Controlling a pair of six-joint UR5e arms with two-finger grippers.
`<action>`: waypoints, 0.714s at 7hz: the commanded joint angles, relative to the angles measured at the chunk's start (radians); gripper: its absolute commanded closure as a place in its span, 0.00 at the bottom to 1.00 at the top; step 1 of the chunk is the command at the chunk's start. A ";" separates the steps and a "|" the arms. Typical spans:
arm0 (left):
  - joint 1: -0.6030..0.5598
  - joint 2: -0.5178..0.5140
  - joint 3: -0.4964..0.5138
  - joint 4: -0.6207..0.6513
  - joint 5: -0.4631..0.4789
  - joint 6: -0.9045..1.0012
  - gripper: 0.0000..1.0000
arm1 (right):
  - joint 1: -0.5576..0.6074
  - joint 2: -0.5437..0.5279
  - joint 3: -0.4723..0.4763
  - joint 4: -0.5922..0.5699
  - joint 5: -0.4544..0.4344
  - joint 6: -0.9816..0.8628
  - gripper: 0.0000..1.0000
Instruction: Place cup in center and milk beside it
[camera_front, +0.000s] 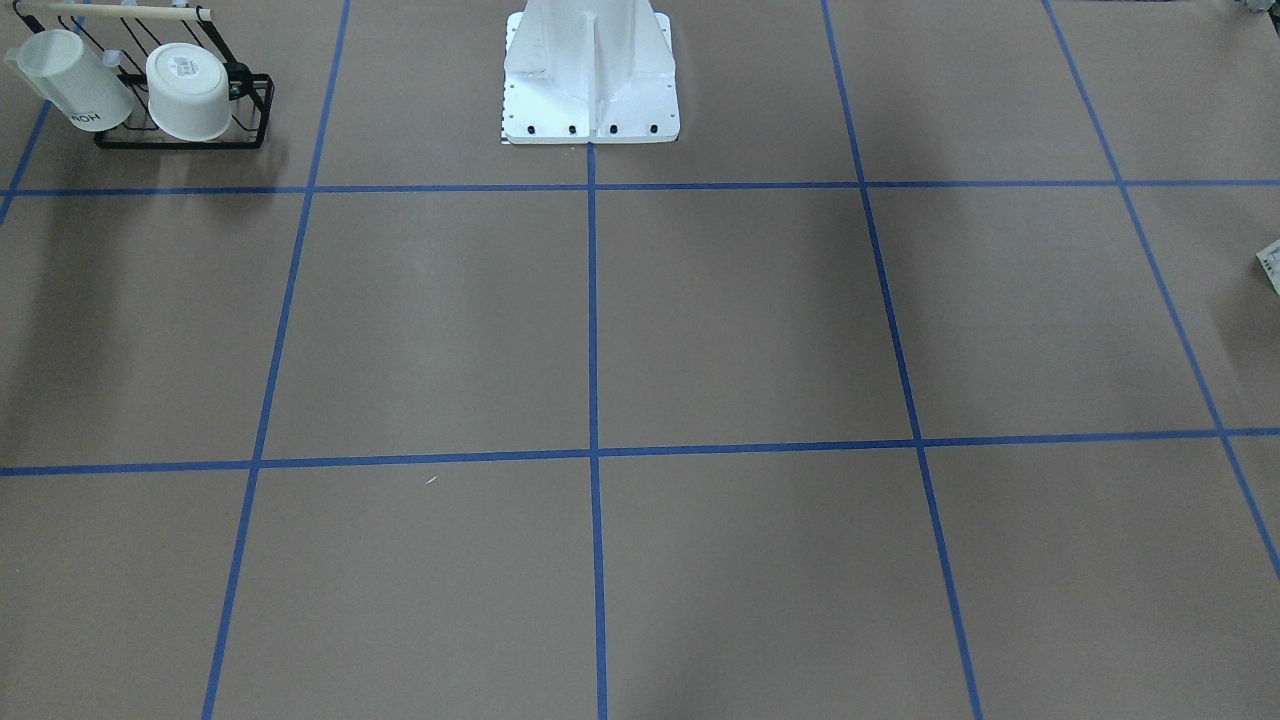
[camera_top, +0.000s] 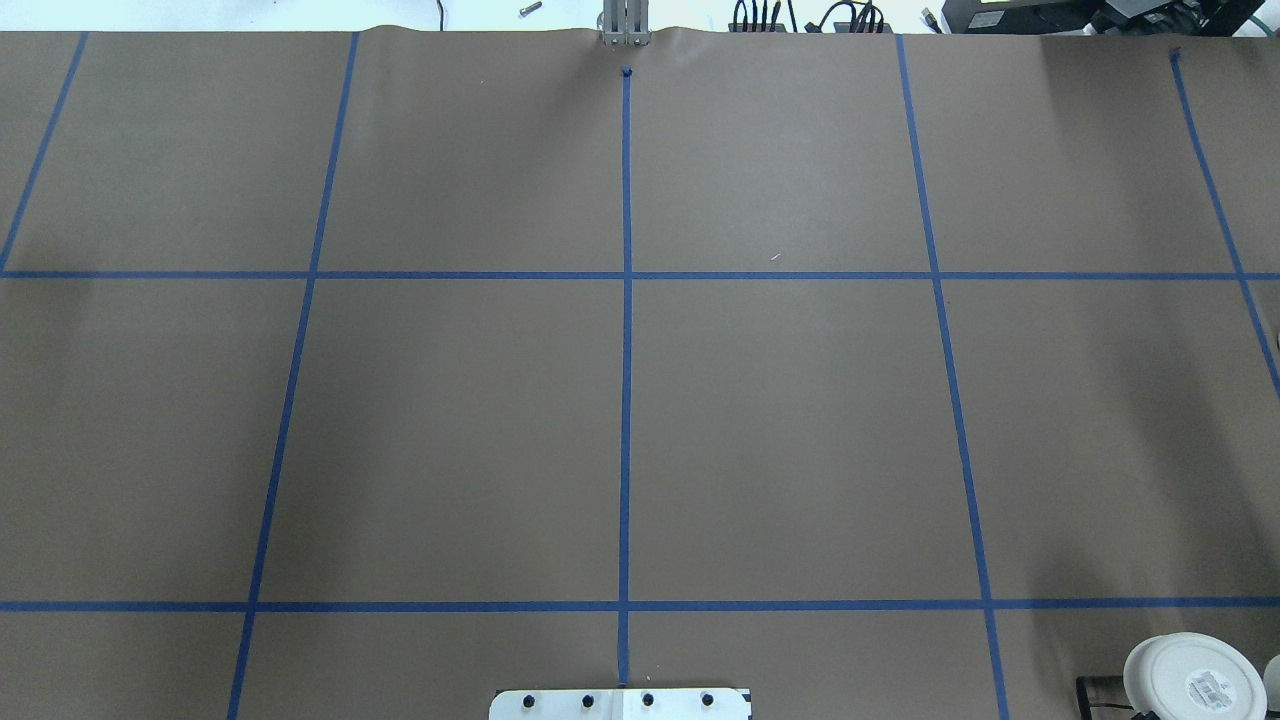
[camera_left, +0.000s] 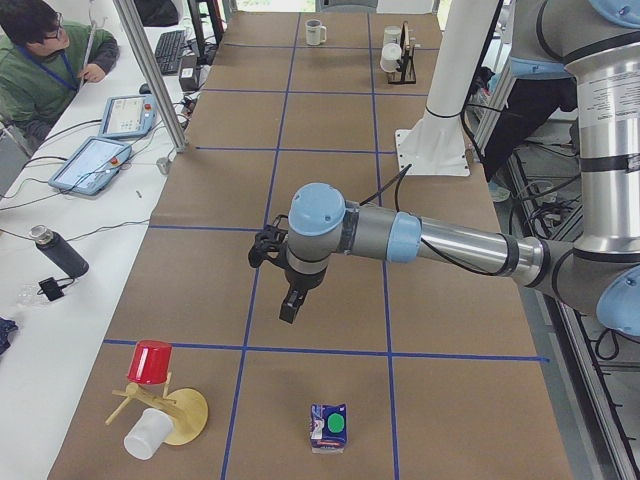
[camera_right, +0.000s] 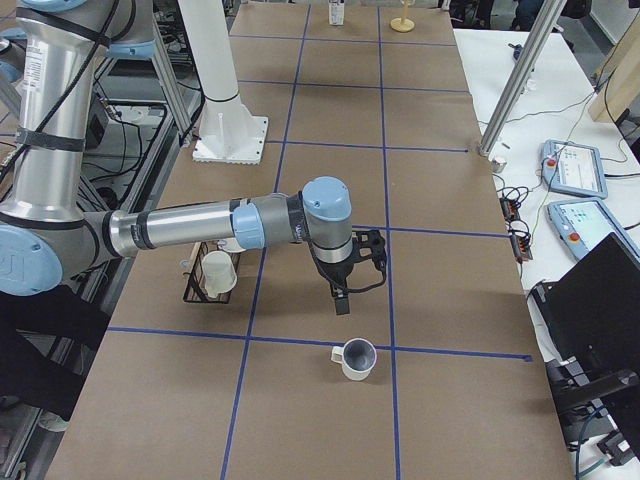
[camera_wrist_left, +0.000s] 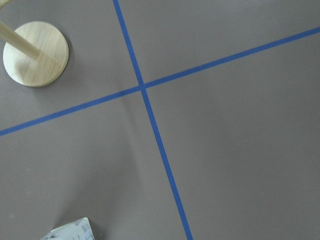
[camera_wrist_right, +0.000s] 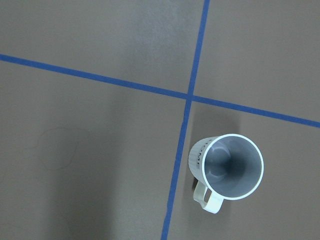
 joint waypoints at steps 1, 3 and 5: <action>0.000 -0.066 0.050 -0.118 -0.003 0.002 0.02 | 0.000 0.005 -0.002 0.019 0.076 -0.006 0.00; 0.000 -0.066 0.046 -0.143 -0.056 0.001 0.02 | -0.024 0.031 -0.038 0.021 0.078 0.022 0.00; -0.003 -0.063 0.032 -0.143 -0.069 -0.001 0.02 | -0.057 0.110 -0.165 0.028 0.042 0.023 0.00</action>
